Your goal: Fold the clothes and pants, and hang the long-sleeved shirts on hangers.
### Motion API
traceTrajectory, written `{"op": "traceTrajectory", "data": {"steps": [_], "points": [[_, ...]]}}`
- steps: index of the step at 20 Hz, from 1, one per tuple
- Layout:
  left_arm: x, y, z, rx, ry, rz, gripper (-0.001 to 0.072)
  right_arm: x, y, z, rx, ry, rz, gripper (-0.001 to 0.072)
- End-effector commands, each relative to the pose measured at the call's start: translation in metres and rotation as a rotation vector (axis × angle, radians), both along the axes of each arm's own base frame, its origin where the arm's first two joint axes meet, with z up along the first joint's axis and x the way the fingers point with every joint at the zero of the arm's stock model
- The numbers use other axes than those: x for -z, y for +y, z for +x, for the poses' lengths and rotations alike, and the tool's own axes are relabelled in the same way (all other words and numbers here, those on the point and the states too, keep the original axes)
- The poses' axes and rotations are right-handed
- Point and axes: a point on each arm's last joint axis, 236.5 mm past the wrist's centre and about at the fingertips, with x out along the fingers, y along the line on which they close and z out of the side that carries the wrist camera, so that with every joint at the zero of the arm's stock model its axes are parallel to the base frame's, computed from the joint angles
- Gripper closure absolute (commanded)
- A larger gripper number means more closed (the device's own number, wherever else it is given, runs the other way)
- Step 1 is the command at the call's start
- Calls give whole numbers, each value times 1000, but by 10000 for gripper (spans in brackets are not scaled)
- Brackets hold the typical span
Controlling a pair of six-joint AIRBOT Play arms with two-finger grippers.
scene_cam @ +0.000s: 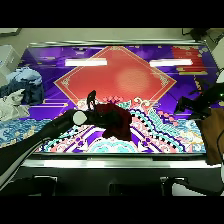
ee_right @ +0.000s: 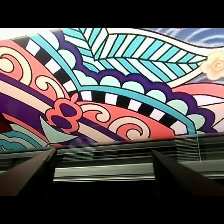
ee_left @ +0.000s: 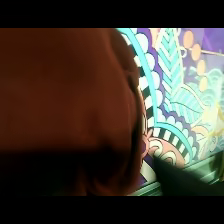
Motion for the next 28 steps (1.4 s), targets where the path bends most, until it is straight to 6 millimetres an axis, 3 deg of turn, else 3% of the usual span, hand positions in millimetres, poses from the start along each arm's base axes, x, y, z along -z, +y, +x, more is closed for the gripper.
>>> {"op": "traceTrajectory", "data": {"steps": [1,3,5,7,9,12,16,20,22,26,28], "points": [[-19,39,11,205,-31,70,5,7,19,1,-23,-9,83,30],[-50,105,40,213,-73,163,2,24,38,-5,-30,12,149,30],[-66,175,67,115,-75,217,1,45,62,-11,-71,30,172,29],[-49,224,80,7,-5,219,2,61,90,-10,-106,10,199,19],[-13,242,79,-49,98,178,3,69,114,-3,-115,-27,231,18],[33,218,81,-54,167,35,5,72,129,-2,-118,-22,258,20],[64,171,90,-34,196,-127,6,71,129,-10,-130,10,265,21],[80,137,89,-20,222,-201,7,71,129,-9,-128,7,265,23],[82,128,92,-22,199,-193,117,71,129,-10,-129,11,265,23],[87,114,87,-3,193,-178,138,70,130,-15,-136,28,269,23],[86,112,89,-7,186,-178,519,70,129,-17,-139,37,269,23]]}}
